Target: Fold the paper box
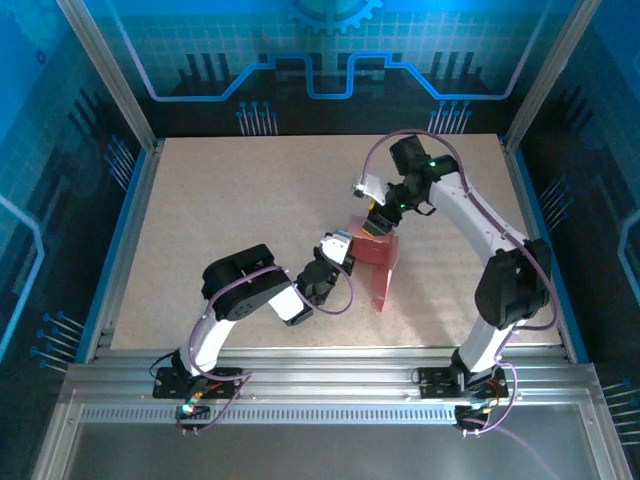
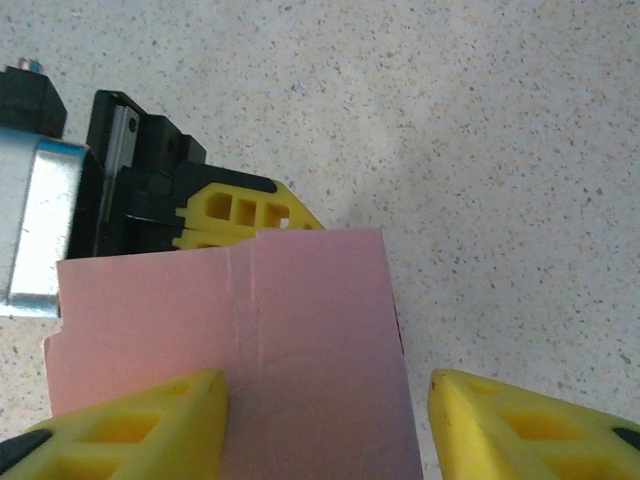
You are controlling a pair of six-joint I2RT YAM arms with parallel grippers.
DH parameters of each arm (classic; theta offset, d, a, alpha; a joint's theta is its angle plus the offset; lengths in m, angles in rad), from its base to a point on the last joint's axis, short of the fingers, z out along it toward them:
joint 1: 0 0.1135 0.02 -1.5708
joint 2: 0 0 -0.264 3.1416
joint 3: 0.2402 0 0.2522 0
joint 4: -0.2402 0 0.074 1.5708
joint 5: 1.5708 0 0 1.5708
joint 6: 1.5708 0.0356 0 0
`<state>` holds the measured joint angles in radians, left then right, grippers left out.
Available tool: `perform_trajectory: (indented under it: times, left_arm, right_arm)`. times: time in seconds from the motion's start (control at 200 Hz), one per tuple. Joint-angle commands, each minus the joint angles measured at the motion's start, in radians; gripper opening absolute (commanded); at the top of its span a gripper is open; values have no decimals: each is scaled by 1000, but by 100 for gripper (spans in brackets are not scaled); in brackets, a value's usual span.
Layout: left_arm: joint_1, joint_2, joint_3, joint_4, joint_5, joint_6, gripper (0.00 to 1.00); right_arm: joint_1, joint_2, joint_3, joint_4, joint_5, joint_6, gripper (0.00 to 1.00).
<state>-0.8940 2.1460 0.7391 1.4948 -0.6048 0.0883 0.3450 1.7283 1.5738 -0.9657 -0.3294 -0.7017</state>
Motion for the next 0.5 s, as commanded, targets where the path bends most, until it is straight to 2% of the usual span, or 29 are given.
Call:
perform_trajectory:
  times: [0.0, 0.12, 0.39, 0.495]
  left_arm:
    - [-7, 33, -17, -94, 32, 0, 0]
    - [4, 12, -40, -94, 50, -35, 0]
    - [8, -2, -44, -97, 80, -27, 0]
    - [9, -3, -41, -105, 80, -28, 0]
  right_arm:
    - [20, 39, 5, -51, 101, -41, 56]
    - [22, 51, 3, -44, 136, -33, 57]
    - [48, 45, -7, -18, 159, -39, 57]
    - [61, 4, -79, 34, 165, -111, 56]
